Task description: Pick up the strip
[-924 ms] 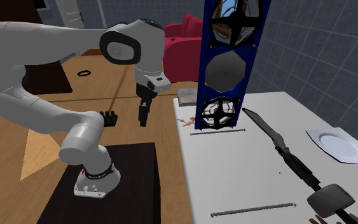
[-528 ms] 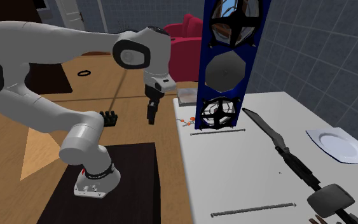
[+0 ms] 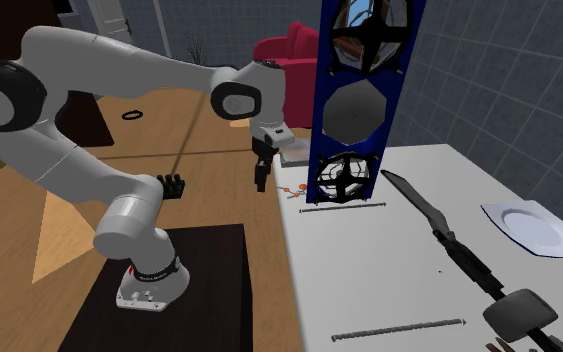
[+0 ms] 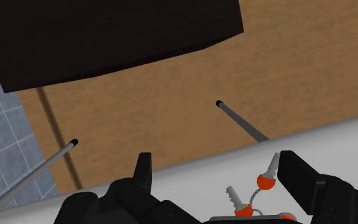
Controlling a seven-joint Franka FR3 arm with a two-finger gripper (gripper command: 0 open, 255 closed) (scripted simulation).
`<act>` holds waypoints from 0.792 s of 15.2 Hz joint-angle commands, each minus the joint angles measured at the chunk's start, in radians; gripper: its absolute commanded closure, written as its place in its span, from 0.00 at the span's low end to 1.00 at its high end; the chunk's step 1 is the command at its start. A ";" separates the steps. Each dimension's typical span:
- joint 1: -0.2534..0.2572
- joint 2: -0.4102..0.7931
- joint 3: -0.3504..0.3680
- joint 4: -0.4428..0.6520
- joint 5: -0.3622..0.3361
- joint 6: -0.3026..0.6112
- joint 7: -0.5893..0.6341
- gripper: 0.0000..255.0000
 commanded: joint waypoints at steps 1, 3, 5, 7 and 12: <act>-0.002 0.061 0.037 0.016 0.009 0.069 0.056 0.00; -0.008 0.126 0.072 0.039 0.007 0.131 0.110 0.00; -0.015 0.193 0.105 0.068 -0.002 0.190 0.166 0.00; -0.022 0.253 0.132 0.097 -0.018 0.236 0.217 0.00; -0.023 0.281 0.142 0.052 -0.020 0.309 0.221 0.00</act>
